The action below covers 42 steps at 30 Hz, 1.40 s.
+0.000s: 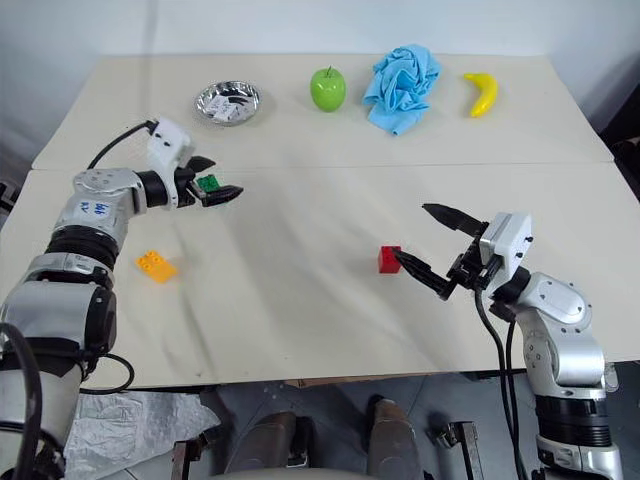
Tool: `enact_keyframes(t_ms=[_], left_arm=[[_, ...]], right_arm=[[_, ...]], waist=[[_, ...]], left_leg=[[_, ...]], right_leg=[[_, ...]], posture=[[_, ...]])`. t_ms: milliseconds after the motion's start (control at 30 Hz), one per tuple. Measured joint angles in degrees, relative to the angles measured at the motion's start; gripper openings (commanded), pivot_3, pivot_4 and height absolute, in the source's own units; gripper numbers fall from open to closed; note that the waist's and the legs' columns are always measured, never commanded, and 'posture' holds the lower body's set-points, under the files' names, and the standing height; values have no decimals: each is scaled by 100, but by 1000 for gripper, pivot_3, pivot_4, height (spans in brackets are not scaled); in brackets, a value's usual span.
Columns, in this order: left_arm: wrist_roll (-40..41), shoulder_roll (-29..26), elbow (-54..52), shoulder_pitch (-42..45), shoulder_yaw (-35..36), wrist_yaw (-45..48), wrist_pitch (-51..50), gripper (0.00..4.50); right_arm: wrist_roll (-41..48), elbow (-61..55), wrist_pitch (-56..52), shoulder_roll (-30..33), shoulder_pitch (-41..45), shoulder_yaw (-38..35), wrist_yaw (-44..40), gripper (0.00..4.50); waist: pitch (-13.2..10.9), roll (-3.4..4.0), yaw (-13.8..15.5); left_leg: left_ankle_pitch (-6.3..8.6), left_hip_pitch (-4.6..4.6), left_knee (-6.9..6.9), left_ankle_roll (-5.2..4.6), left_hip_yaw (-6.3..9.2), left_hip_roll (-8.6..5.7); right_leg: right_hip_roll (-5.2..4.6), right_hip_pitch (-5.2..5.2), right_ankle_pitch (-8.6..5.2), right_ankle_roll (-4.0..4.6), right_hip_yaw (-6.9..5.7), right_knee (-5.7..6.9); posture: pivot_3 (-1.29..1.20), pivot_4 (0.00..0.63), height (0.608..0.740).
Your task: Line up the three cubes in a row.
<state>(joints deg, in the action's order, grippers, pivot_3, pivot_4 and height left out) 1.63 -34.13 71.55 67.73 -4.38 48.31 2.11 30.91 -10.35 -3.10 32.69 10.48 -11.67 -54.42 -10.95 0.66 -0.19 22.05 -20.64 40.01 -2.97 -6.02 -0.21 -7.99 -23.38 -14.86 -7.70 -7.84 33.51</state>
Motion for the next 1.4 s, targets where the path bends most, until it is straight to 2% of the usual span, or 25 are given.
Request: enact_keyframes(t_ms=[200,333,800,1133,1267,1400], left_arm=[[-213,-60,355,164,96,124,161,4500],[-257,-303,385,251,236,230,164,4500],[-621,-301,566,298,382,12,93,4500],[-648,-170,581,128,558,-56,22,1520],[-620,-163,580,142,616,492,21,1520],[-623,29,369,433,524,1493,117,1520]], right_arm=[[6,-181,-68,0,-196,-10,148,4474],[5,-218,-54,-26,-338,-18,212,4474],[4,-222,46,-95,-376,-5,248,4474],[4,-282,45,-95,-513,-6,271,4500],[5,-286,44,-89,-513,-11,268,4500],[57,-288,35,59,-550,-150,200,4500]], waist=[[-1,-4,8],[-2,-5,13],[-1,-7,10],[0,-8,4],[1,-10,10],[1,-10,45]], left_leg=[[-2,-15,14,-4,-1,-1],[-3,-25,19,-5,2,-1],[-3,-32,28,-7,6,-3],[-3,-32,30,-7,6,-3],[-4,-36,41,-7,6,-3],[-3,-56,68,-8,15,-3]], right_leg=[[-6,-14,0,0,2,13],[-7,-21,0,0,0,16],[-9,-25,0,0,-3,23],[-9,-26,0,0,-3,26],[-9,-26,0,0,-3,30],[-10,-26,1,0,-14,32]], posture=[[0,150,740],[0,150,740],[0,150,740],[0,150,740],[0,150,740],[0,150,740]])
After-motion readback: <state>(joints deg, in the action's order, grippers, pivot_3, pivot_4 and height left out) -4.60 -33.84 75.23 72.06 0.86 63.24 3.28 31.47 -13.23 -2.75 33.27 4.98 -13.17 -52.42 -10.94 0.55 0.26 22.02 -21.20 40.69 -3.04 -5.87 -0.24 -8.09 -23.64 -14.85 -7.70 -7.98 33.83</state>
